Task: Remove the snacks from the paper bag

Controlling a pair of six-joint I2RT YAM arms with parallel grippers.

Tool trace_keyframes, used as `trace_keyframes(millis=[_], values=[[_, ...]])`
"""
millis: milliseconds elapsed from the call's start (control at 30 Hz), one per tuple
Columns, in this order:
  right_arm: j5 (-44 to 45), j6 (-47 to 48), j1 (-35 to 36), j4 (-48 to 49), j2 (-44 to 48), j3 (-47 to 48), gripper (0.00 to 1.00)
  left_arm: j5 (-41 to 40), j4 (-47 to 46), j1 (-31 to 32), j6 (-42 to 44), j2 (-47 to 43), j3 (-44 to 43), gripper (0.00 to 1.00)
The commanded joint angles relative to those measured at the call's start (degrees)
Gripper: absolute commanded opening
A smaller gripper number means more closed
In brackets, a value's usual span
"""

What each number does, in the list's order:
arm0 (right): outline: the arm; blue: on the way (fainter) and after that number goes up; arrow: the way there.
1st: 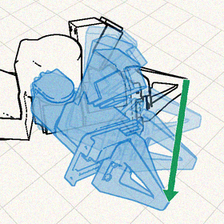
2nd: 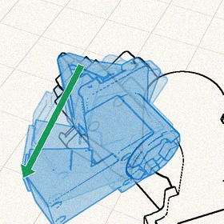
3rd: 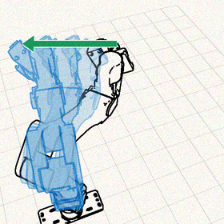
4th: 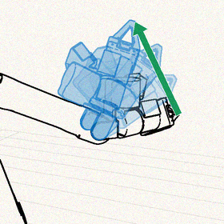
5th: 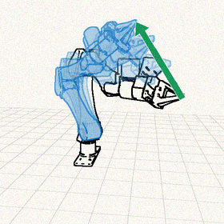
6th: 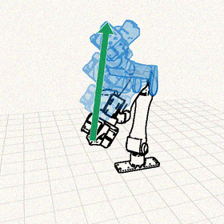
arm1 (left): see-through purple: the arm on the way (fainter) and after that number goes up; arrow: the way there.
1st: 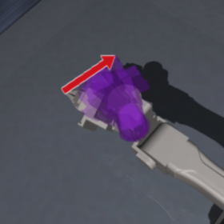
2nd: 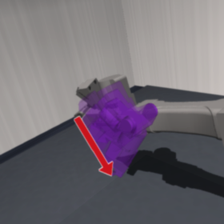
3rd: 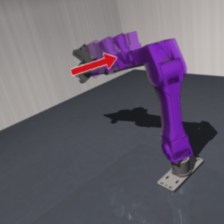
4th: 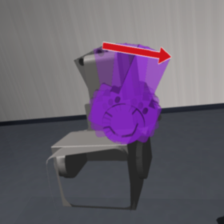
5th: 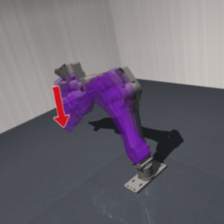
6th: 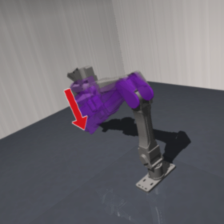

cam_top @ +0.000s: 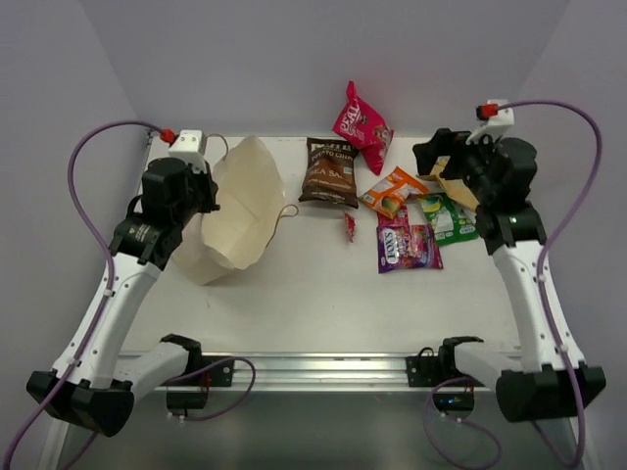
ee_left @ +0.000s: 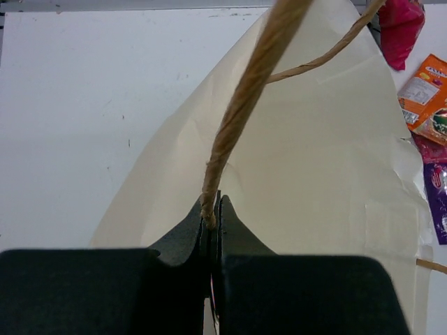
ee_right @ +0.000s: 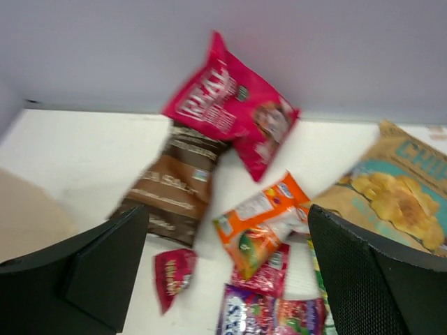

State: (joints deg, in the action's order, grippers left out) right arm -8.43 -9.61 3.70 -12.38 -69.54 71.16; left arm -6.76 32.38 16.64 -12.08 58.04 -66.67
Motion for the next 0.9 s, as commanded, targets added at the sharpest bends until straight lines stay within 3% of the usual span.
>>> trace_keyframes(millis=[0, 267, 400, 567, 800, 867], values=[[-12.0, -3.9, -0.1, -2.6, 9.2, -2.3, 0.99, 1.8, -2.3, -2.4, -1.9, 2.2, -5.1, 0.00], [-17.8, -10.2, 0.3, -1.2, 27.3, -10.1, 0.99, 9.1, -5.7, -10.0, -5.8, 12.1, -15.5, 0.00], [-20.7, -11.7, 0.4, -1.5, 29.8, -11.7, 0.99, 10.4, -6.7, -13.1, -7.3, 18.5, -22.4, 0.00], [-22.2, -11.4, 0.5, -1.8, 32.6, -13.6, 0.99, 11.7, -9.5, -21.6, -11.1, 25.4, -28.9, 0.00], [-22.2, -10.5, 0.9, -2.1, 34.1, -14.6, 0.99, 18.9, -13.8, -28.1, -15.5, 29.4, -25.7, 0.00], [-22.4, -10.6, 1.0, -1.9, 34.0, -15.3, 0.99, 18.7, -15.0, -30.4, -15.6, 29.9, -23.3, 0.06]])
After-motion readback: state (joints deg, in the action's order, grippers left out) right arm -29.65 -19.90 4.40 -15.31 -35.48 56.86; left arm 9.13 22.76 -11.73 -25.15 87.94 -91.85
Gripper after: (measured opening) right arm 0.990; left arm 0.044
